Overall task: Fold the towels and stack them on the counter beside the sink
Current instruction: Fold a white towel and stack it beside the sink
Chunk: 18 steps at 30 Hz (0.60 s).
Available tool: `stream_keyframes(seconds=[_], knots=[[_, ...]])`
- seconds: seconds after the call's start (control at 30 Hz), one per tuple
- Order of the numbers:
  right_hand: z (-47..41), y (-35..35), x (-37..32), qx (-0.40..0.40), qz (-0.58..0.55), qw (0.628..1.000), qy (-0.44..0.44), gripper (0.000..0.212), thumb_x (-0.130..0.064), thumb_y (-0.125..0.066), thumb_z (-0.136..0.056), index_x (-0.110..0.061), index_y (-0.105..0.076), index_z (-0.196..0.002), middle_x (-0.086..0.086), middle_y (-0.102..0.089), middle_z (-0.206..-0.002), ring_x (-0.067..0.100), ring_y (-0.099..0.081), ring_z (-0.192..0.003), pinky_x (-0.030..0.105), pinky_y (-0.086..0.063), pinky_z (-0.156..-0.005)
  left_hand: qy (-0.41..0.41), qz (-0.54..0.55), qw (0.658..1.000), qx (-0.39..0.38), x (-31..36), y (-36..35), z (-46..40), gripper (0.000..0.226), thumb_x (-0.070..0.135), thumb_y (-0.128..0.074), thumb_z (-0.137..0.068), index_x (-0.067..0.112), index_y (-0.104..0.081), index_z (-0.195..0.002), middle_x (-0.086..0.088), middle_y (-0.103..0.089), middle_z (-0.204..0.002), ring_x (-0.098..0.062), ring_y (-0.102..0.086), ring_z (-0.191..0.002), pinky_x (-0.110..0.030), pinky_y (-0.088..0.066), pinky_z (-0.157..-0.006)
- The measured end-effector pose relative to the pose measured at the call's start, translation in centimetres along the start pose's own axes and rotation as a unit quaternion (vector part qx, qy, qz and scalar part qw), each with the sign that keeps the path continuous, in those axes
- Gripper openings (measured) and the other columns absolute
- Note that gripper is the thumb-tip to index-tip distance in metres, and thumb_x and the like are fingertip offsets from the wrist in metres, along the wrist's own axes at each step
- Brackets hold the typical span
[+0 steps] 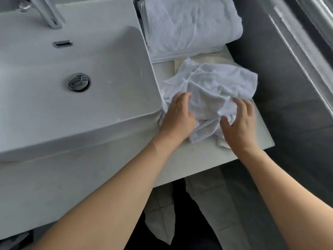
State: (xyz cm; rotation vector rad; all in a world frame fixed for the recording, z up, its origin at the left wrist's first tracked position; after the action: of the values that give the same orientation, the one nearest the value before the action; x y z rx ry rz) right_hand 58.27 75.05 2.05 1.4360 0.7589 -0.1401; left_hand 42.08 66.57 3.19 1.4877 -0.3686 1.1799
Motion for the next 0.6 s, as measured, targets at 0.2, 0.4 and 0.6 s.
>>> stream_keyframes(seconds=[0.2,0.4,0.6], knots=[[-7.4,0.3,3.1,-0.14,0.079,0.986,-0.042,0.085,-0.021,-0.06,-0.082,-0.031,-0.011,-0.152,0.002,-0.004,-0.16,0.027,-0.005,-0.146,0.046,-0.009,-0.118,0.083,-0.218,0.972,0.032,0.6,-3.6,-7.4,0.071,0.015,-0.054,-0.083,0.009,-0.028,-0.149,-0.015,-0.033,-0.148,-0.035,-0.033,-0.133,-0.039,-0.027,-0.11],[-12.4,1.2,4.7,-0.097,0.115,0.985,-0.083,0.039,-0.025,-0.051,-0.082,-0.018,-0.058,-0.12,0.006,-0.059,-0.119,0.032,-0.048,-0.11,0.041,-0.031,-0.095,0.104,-0.247,0.961,0.073,1.4,-3.3,-9.5,0.02,0.019,-0.05,-0.089,0.008,-0.055,-0.106,-0.015,-0.054,-0.112,-0.037,-0.05,-0.104,-0.037,-0.034,-0.078],[-13.2,4.6,0.5,-0.085,-0.278,0.955,-0.061,0.02,-0.029,-0.049,-0.077,-0.03,-0.049,-0.056,-0.011,-0.046,-0.063,0.01,-0.044,-0.063,0.026,-0.038,-0.056,0.058,-0.11,0.986,0.109,0.9,-3.2,-8.9,0.045,0.026,-0.063,-0.079,0.009,-0.05,-0.118,-0.009,-0.043,-0.13,-0.031,-0.04,-0.125,-0.036,-0.028,-0.105]])
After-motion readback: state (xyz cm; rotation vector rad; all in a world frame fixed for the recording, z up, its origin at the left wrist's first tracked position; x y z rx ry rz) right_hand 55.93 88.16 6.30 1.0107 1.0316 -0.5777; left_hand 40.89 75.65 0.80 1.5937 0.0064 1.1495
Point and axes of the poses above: each hand's wrist, its own z-axis away from the middle knuckle, its own y-axis out of the back of the hand, x = y × z, the point moved 1 cm from there along -z, towards the middle knuckle
